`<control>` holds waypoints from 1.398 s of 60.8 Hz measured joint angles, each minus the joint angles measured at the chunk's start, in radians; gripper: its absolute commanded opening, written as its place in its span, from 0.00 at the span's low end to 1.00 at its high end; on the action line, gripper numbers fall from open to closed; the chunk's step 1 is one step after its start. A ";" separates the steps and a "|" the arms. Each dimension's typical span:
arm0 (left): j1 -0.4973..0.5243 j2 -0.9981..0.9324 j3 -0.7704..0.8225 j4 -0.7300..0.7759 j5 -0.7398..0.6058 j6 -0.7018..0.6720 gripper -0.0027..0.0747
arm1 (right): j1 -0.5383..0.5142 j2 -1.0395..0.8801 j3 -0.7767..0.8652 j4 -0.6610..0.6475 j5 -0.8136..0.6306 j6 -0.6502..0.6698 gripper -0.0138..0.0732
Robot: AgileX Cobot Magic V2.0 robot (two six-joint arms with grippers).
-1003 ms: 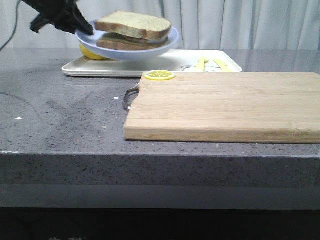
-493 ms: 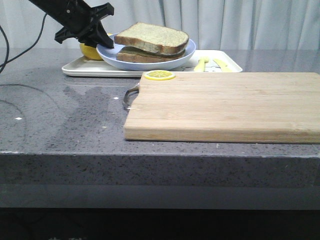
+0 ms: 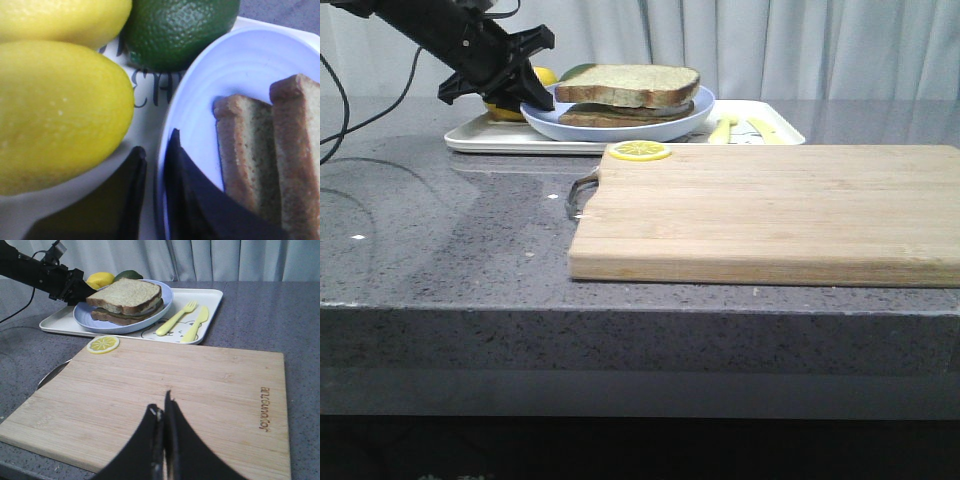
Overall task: Place bread and move sandwich to tray
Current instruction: 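Lift the plate and carry it onto the white tray, then release the plate on the tray and raise the left gripper away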
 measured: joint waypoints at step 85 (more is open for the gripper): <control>0.068 -0.076 -0.253 -0.013 0.335 -0.114 0.01 | 0.000 0.000 0.000 0.000 0.000 0.000 0.08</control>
